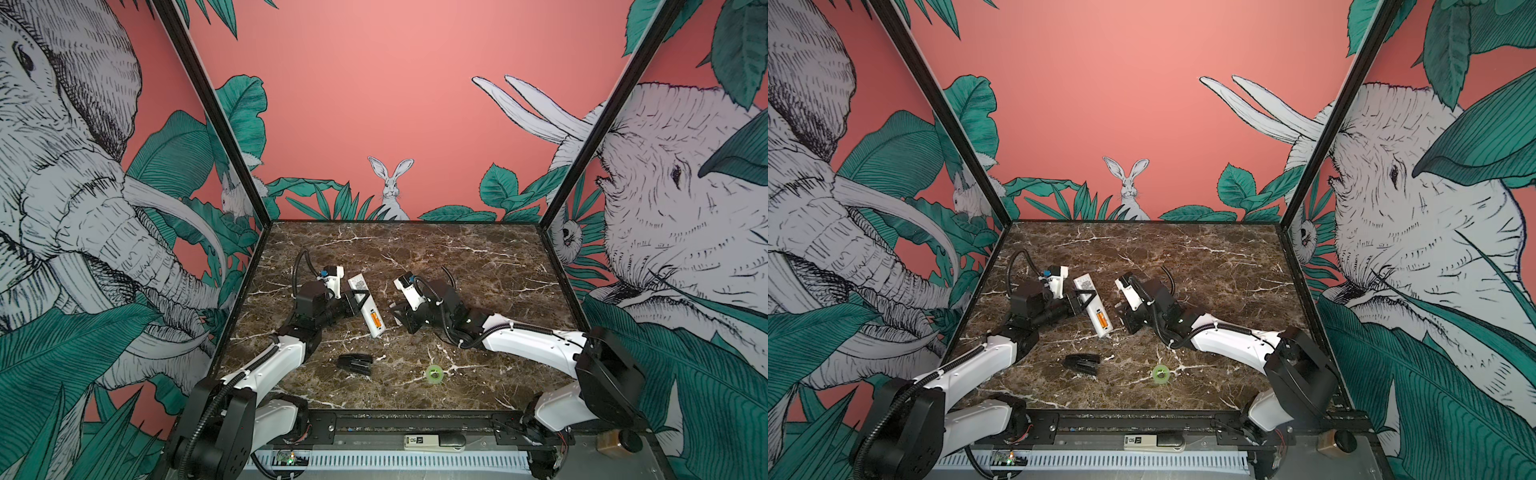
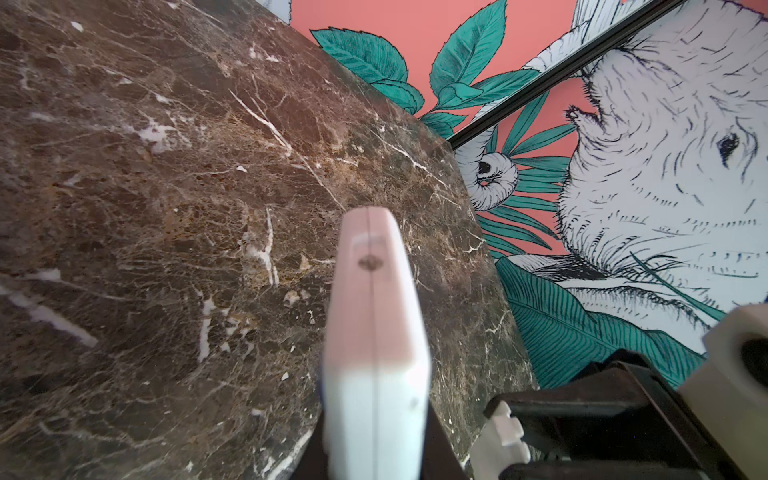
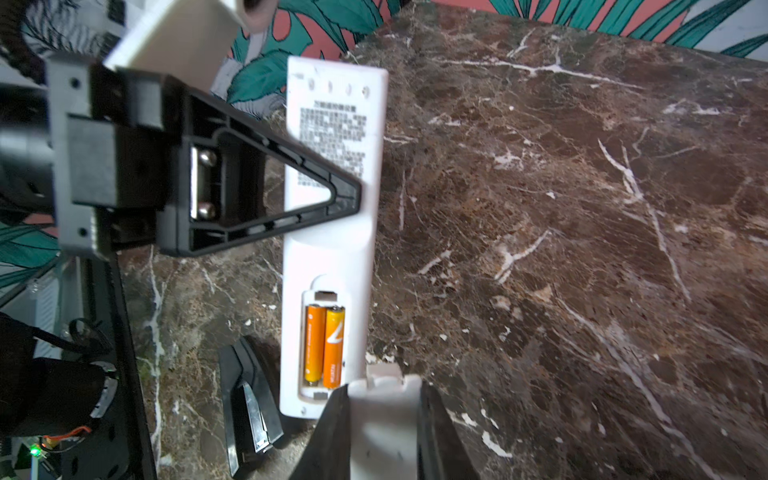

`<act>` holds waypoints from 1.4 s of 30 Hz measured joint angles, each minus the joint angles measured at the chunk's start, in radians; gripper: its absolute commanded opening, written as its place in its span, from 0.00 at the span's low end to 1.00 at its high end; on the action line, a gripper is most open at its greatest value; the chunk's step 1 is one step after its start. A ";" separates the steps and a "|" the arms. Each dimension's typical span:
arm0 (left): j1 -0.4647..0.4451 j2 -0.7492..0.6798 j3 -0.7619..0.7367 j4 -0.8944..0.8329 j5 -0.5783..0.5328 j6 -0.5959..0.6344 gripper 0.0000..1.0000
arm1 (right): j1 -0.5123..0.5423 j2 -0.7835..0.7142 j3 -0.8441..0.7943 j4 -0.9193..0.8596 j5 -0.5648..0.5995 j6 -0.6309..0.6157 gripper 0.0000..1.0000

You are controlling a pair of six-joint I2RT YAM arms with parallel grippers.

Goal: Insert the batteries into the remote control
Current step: 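Lift the white cover with the right gripper toward the remote in the left gripper, then align the white cover over the remote's battery compartment with the right gripper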

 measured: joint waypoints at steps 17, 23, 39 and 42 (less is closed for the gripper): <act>0.000 -0.007 -0.007 0.073 0.015 -0.061 0.00 | 0.021 0.012 -0.041 0.193 -0.016 0.080 0.19; 0.000 -0.007 -0.007 0.079 0.015 -0.074 0.00 | 0.034 0.050 -0.040 0.205 -0.016 0.085 0.19; 0.000 -0.007 -0.007 0.081 0.022 -0.080 0.00 | 0.053 0.084 -0.010 0.212 -0.008 0.084 0.17; 0.000 -0.007 -0.007 0.081 0.022 -0.082 0.00 | 0.053 0.089 -0.010 0.212 -0.006 0.084 0.17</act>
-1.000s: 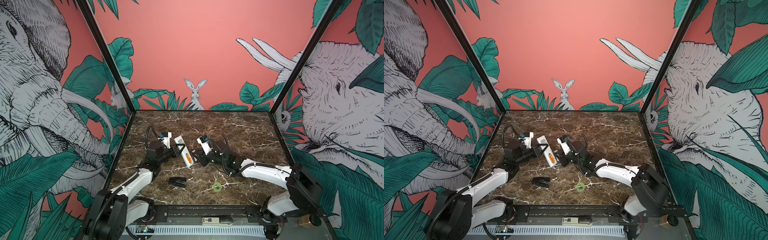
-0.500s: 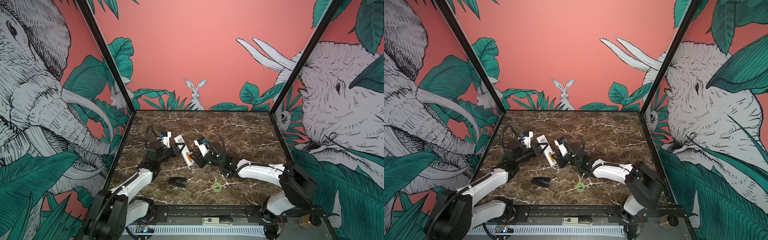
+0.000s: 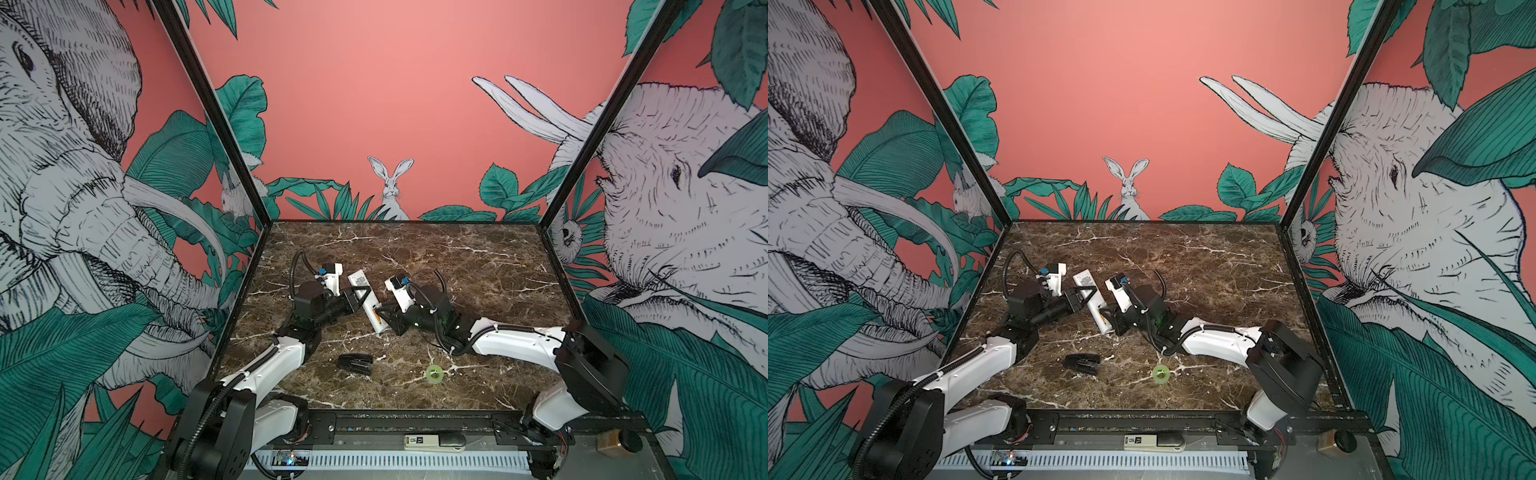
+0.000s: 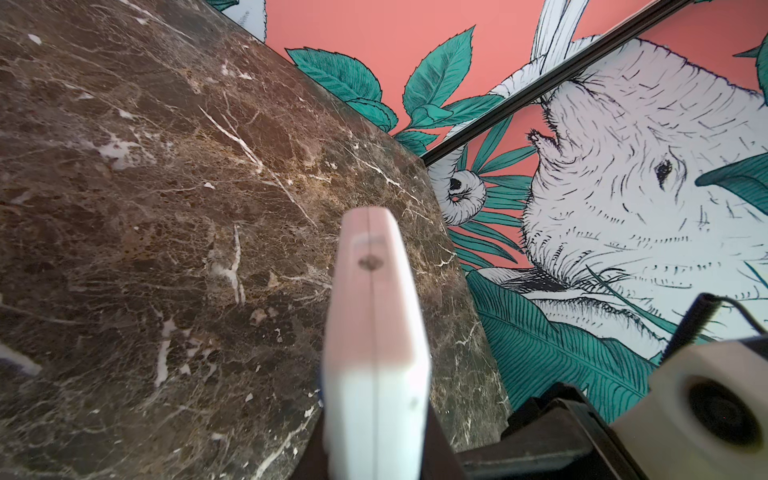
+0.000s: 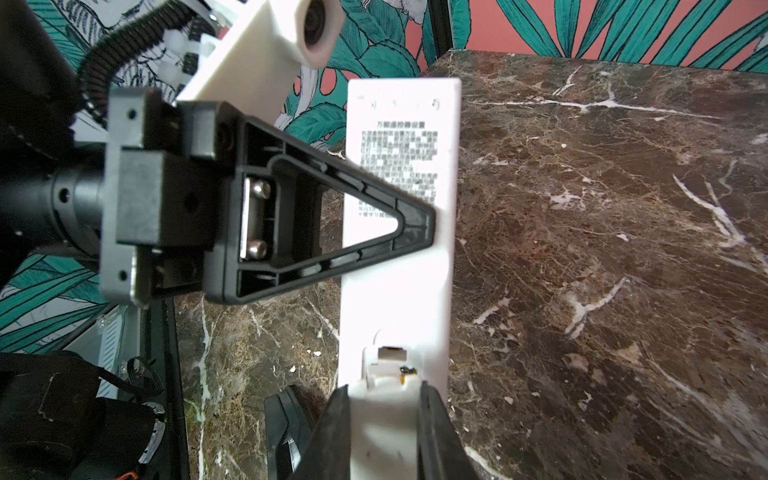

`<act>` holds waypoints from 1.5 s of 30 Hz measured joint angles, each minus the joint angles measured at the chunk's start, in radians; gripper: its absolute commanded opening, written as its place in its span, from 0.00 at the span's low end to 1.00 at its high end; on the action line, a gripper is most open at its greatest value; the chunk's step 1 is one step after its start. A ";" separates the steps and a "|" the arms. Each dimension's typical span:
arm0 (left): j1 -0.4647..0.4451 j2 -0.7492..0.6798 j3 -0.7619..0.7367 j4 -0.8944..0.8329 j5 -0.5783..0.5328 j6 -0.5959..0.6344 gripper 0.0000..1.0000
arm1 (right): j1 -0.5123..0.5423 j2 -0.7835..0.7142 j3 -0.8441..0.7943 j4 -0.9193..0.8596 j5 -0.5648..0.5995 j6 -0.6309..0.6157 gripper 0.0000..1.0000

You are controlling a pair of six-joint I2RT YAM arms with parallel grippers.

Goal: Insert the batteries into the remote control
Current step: 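Align the white cover over the remote's battery compartment with the right gripper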

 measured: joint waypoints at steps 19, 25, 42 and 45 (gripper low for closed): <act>0.000 0.000 -0.010 0.015 0.000 -0.008 0.00 | 0.005 0.037 0.000 0.042 0.010 0.000 0.16; 0.001 0.000 -0.013 0.015 -0.001 -0.009 0.00 | 0.005 0.041 0.000 0.049 0.010 0.000 0.16; 0.001 0.000 -0.015 0.015 -0.008 -0.008 0.00 | 0.005 0.055 0.000 0.069 0.010 0.011 0.27; 0.001 0.000 -0.015 0.015 -0.008 -0.009 0.00 | 0.005 0.058 0.000 0.073 0.010 0.014 0.28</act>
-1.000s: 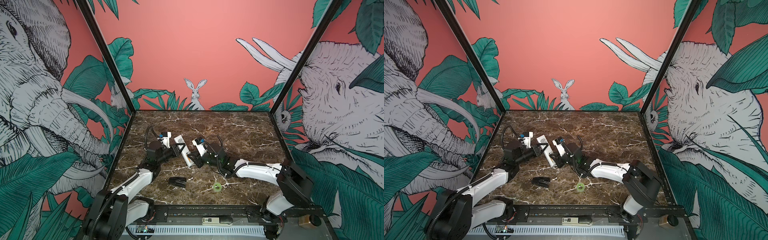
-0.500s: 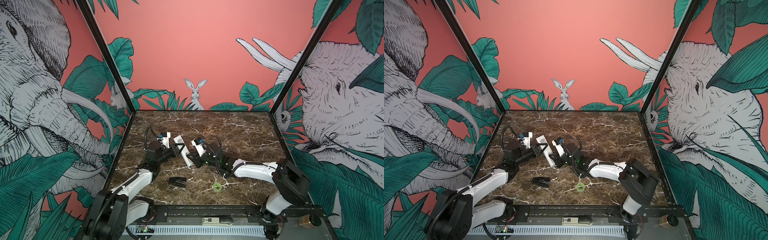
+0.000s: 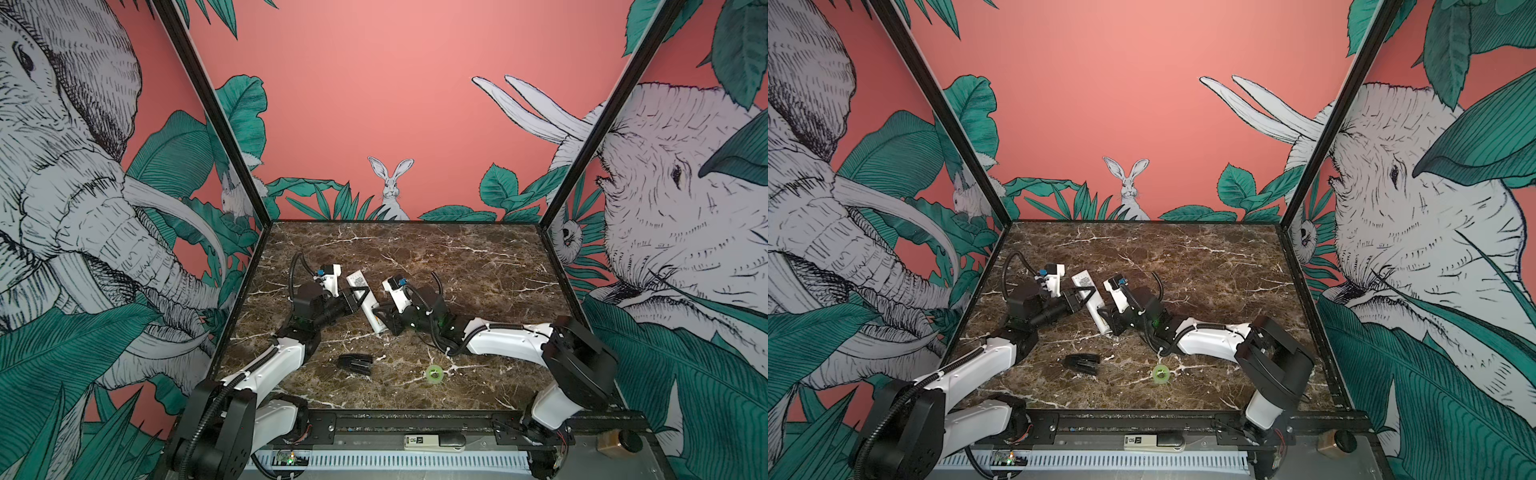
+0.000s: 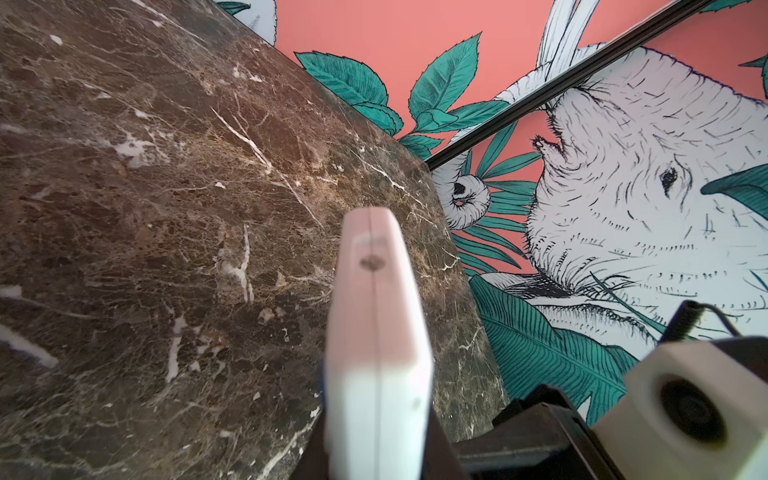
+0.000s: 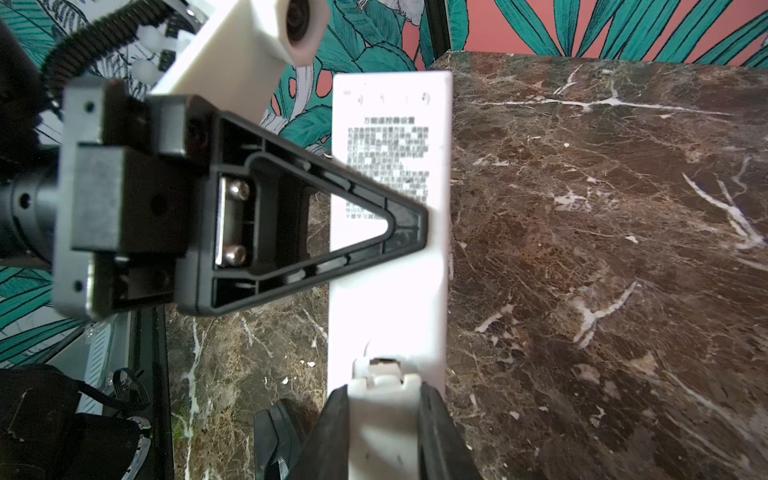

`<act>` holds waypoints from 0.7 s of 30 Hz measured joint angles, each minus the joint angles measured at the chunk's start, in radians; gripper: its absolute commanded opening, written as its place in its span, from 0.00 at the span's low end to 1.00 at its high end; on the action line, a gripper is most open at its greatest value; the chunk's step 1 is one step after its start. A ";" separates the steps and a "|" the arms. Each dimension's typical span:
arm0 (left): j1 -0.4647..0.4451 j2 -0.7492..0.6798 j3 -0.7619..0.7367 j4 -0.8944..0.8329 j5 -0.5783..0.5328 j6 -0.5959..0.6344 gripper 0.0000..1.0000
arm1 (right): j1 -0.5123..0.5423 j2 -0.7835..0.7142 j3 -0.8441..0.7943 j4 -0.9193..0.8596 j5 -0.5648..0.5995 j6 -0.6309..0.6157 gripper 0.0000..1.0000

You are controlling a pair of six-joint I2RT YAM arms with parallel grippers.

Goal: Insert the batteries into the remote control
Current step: 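Align the white cover over the remote's battery compartment with the right gripper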

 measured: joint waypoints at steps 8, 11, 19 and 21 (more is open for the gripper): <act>0.000 0.000 -0.002 0.001 0.001 -0.003 0.00 | 0.000 0.002 0.000 0.002 0.000 0.003 0.32; 0.000 0.000 -0.002 0.005 0.003 -0.004 0.00 | 0.000 0.006 0.000 0.002 0.000 0.003 0.33; 0.000 0.000 -0.003 0.006 0.003 -0.004 0.00 | 0.000 0.006 0.000 0.002 0.000 0.004 0.34; 0.000 0.000 -0.003 0.006 0.003 -0.004 0.00 | 0.000 0.006 0.000 0.002 -0.001 0.003 0.35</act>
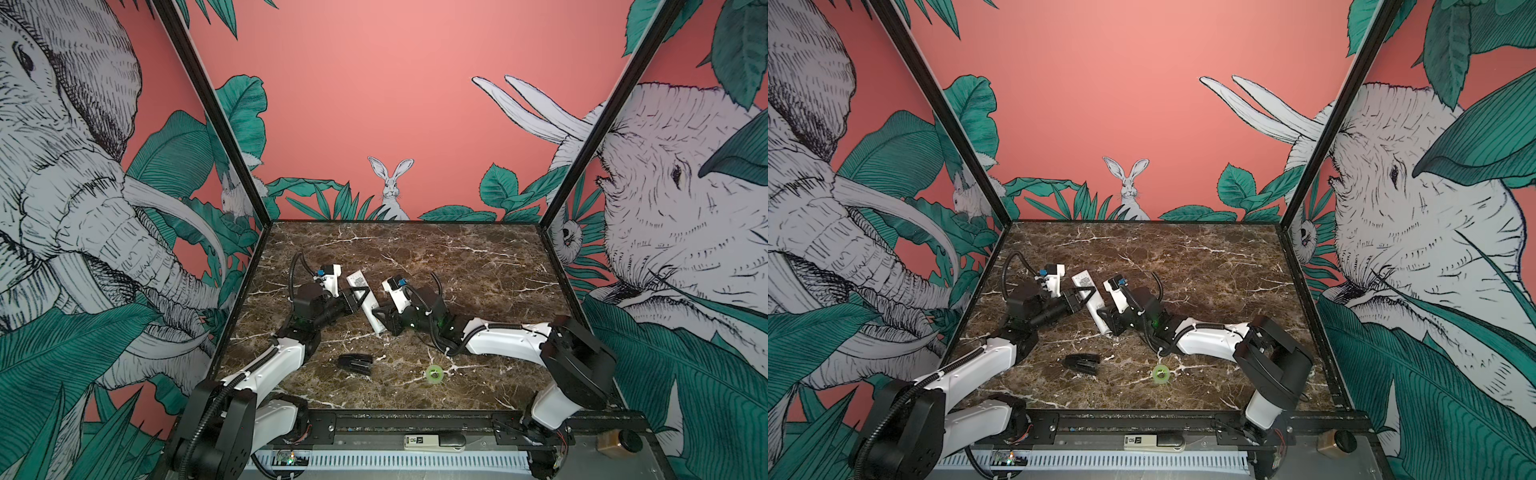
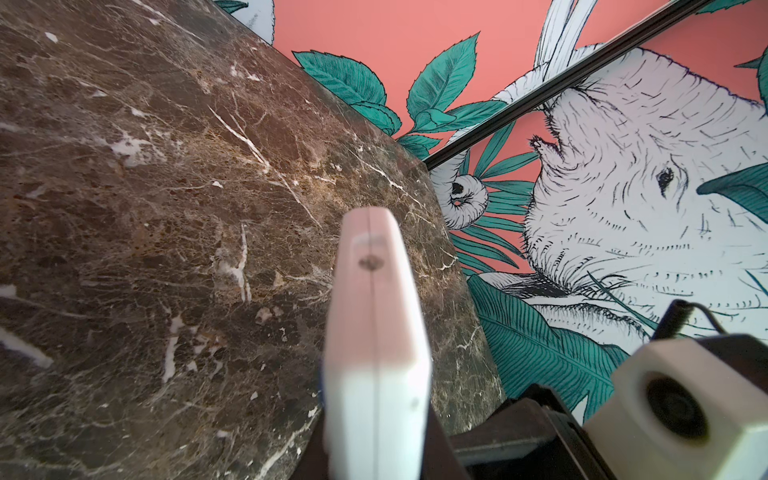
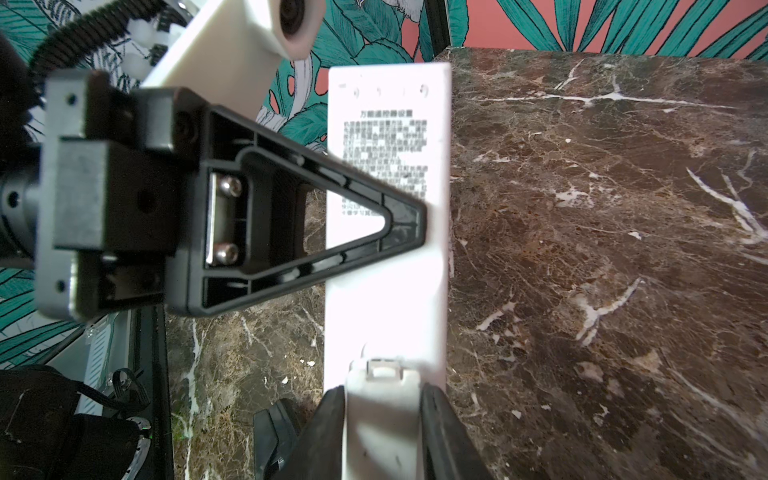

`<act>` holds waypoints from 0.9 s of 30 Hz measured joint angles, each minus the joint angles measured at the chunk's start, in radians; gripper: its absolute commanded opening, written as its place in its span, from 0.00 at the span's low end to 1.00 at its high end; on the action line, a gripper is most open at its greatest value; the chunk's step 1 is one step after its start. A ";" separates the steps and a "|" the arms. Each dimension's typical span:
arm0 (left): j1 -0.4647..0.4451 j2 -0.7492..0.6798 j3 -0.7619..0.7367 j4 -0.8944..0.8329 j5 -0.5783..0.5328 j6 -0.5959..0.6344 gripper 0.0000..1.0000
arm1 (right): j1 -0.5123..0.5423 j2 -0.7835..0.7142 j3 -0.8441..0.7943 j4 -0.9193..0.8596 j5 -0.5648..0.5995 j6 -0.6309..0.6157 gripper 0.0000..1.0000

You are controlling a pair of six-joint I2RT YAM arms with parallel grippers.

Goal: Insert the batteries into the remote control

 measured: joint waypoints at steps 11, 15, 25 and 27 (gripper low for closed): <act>0.000 0.000 0.000 0.000 0.002 0.000 0.00 | 0.002 0.000 0.000 -0.001 -0.005 -0.005 0.49; 0.000 -0.002 0.000 -0.001 0.004 0.002 0.00 | 0.005 -0.005 0.000 -0.023 -0.009 -0.019 0.54; 0.000 -0.018 0.010 -0.047 0.062 0.055 0.00 | 0.033 -0.202 0.059 -0.338 0.012 -0.256 0.63; 0.000 -0.015 0.025 -0.058 0.094 0.069 0.00 | 0.033 -0.257 0.064 -0.394 0.003 -0.320 0.64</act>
